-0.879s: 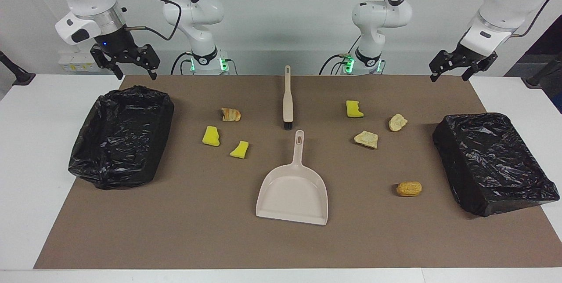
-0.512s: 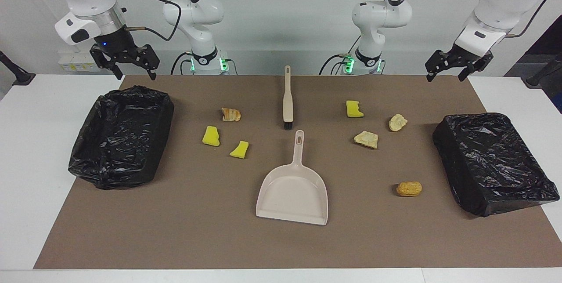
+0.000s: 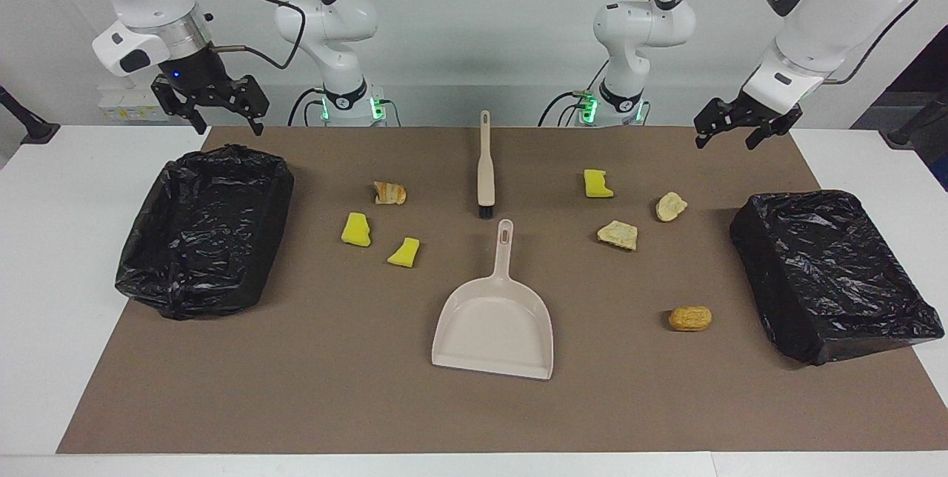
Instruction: Sweep and dump trash in bin
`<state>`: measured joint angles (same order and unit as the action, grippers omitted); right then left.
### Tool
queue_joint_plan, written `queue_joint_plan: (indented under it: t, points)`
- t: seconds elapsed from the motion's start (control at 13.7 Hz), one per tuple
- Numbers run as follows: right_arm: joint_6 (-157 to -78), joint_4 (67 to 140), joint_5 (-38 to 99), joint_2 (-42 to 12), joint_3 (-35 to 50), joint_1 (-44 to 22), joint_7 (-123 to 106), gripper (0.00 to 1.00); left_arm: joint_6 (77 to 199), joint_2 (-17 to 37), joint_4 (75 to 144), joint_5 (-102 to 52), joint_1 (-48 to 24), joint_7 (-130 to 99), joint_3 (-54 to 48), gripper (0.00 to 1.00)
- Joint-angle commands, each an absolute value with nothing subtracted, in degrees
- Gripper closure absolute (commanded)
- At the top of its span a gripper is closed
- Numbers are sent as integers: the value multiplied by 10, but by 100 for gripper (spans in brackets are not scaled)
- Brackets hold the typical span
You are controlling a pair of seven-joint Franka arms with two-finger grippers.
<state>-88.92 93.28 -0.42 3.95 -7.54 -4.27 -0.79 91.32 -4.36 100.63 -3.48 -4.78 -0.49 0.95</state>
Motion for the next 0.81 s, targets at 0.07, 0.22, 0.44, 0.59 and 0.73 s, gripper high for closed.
queue_joint_plan:
  t: [0.07, 0.22, 0.44, 0.59, 0.73]
  points:
    - [-894, 954, -11, 56, -73, -41, -6, 0, 996, -108, 1127, -51, -90, -18, 14, 0]
    - [-891, 962, -11, 58, -73, -49, 15, 0, 994, -108, 1147, -52, -126, -18, 14, 0]
    - [-889, 962, -11, 55, -73, -68, 48, 0, 1019, -108, 1172, -104, -143, -17, 14, 0]
    - [-896, 955, -5, 41, -73, -83, 61, 0, 1045, -108, 1186, -113, -155, -11, 14, 0]
    - [-896, 935, -1, 22, -73, -108, 124, 0, 1082, -119, 1219, -113, -189, -10, 14, 0]
